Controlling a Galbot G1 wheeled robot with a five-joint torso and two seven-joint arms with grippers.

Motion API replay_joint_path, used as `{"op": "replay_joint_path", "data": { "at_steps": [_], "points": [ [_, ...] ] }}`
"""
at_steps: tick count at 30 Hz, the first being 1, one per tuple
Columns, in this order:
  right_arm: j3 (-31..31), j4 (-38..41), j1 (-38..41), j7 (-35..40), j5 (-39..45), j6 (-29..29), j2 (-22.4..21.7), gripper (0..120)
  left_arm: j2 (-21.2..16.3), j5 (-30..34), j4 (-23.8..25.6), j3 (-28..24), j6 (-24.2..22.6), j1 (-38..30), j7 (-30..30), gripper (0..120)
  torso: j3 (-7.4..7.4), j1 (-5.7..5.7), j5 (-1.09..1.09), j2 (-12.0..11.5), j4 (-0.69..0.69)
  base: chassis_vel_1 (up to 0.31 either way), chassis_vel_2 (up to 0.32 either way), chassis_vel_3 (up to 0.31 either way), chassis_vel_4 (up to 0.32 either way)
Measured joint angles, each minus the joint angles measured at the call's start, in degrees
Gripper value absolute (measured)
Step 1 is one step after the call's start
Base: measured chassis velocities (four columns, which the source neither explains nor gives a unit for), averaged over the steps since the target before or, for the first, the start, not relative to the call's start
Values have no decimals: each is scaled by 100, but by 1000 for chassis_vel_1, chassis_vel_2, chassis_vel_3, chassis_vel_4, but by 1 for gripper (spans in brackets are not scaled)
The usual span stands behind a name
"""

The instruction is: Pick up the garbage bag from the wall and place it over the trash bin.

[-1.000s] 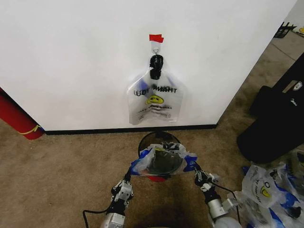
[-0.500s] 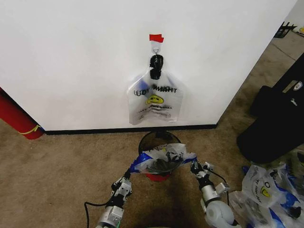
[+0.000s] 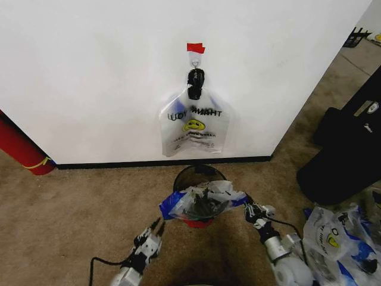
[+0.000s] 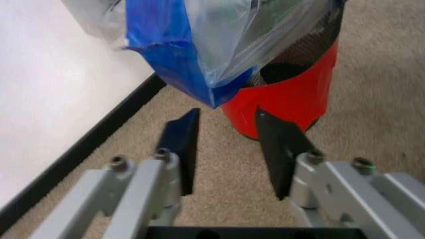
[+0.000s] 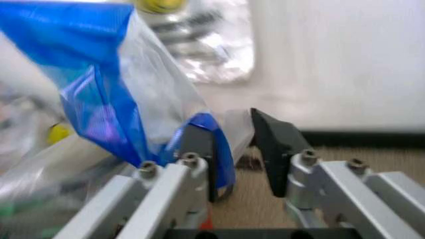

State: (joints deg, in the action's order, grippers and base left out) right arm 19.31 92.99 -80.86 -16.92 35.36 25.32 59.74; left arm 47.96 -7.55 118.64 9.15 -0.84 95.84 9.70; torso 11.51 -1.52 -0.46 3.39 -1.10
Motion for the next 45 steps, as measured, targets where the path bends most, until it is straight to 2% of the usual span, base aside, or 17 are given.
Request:
{"op": "replay_joint_path", "data": {
  "at_steps": [3, 5, 9, 15, 19, 21, 23, 26, 28, 31, 32, 34, 35, 38, 39, 42, 45],
  "points": [
    [365, -177, -31, -905, -294, 481, -192, 35, -156, -137, 197, 337, 11, 126, -384, 53, 0, 0, -1, 0, -1, 0, 0, 0, 0],
    [483, -196, -46, -1221, -305, 544, -216, 40, -192, -173, 265, 416, 12, 164, -459, 55, 0, 0, 1, 0, -1, 0, 0, 0, 0],
    [928, -297, -97, -2294, -516, 650, -253, 59, -276, -206, 554, 613, 7, 274, -537, 75, 0, 0, 1, 0, -1, 0, 0, 0, 0],
    [1291, -658, -83, -3042, -981, 665, -272, 81, -271, -238, 819, 601, 7, 340, -534, 95, 0, 0, 2, 0, -1, 0, 0, 0, 0],
    [1454, -803, -32, -3536, -1082, 668, -262, 92, -272, -257, 836, 565, 19, 324, -529, 100, 0, 0, 2, 0, -1, 0, 0, 0, 0],
    [1599, -823, 8, -4287, -919, 591, -236, 98, -285, -244, 836, 570, 32, 275, -520, 100, 0, 0, 1, 0, 0, 0, 0, 0, 0],
    [1774, -808, 65, -4914, -721, 476, -214, 100, -307, -141, 845, 608, 35, 175, -516, 100, 0, 0, 1, 0, 0, 0, 0, 0, 0],
    [1843, -729, 95, -5170, -376, 422, -209, 100, -324, 47, 866, 649, 28, 12, -513, 100, 0, 0, 1, 0, 0, 0, 0, 0, 0],
    [1776, -476, 81, -5021, 339, 429, -192, 100, -358, 441, 871, 674, 2, -364, -510, 100, 0, 0, 0, 0, 0, 0, 0, 0, 0],
    [1524, 269, -30, -3790, 1305, 643, -56, 100, -511, 1236, 842, 643, -30, -996, -510, 100, 1, 0, 0, 0, -2, 0, 0, 0, 0],
    [1524, 269, -30, -3790, 1305, 643, -56, 100, -511, 1236, 842, 643, -30, -996, -510, 100, 1, 0, 0, 0, -2, 0, 0, 0, 0],
    [1333, 790, -50, -2716, 1458, 808, 120, 100, -623, 1797, 786, 562, -60, -1352, -498, 100, 1, 0, 0, 0, -2, 0, 0, 0, 0],
    [1276, 1064, -47, -2190, 1364, 844, 212, 100, -697, 2116, 690, 428, -71, -1588, -437, 100, 1, 0, 2, 0, 3, 0, 0, 0, 0],
    [1198, 1639, 20, -884, 708, 839, 451, 100, -786, 2794, 360, 163, -293, -2188, -415, 100, 1, 0, -4, 0, -6, 0, 0, 0, 0],
    [1198, 1764, 111, -503, 398, 773, 526, 100, -808, 3020, 258, 116, -409, -2371, -429, 100, 1, 0, -2, 0, -2, 0, 0, 0, 0],
    [1291, 1838, 228, -117, -131, 716, 628, 100, -852, 3544, 62, -108, -779, -2866, -514, 100, 1, 0, -1, 0, 6, 0, 0, 0, 0],
    [1481, 1880, 158, 75, -649, 783, 754, 100, -862, 4217, -164, -678, -1455, -3796, -582, 100, 2, -1, -2, -1, -1, 0, 0, 0, 0]
  ]
}}
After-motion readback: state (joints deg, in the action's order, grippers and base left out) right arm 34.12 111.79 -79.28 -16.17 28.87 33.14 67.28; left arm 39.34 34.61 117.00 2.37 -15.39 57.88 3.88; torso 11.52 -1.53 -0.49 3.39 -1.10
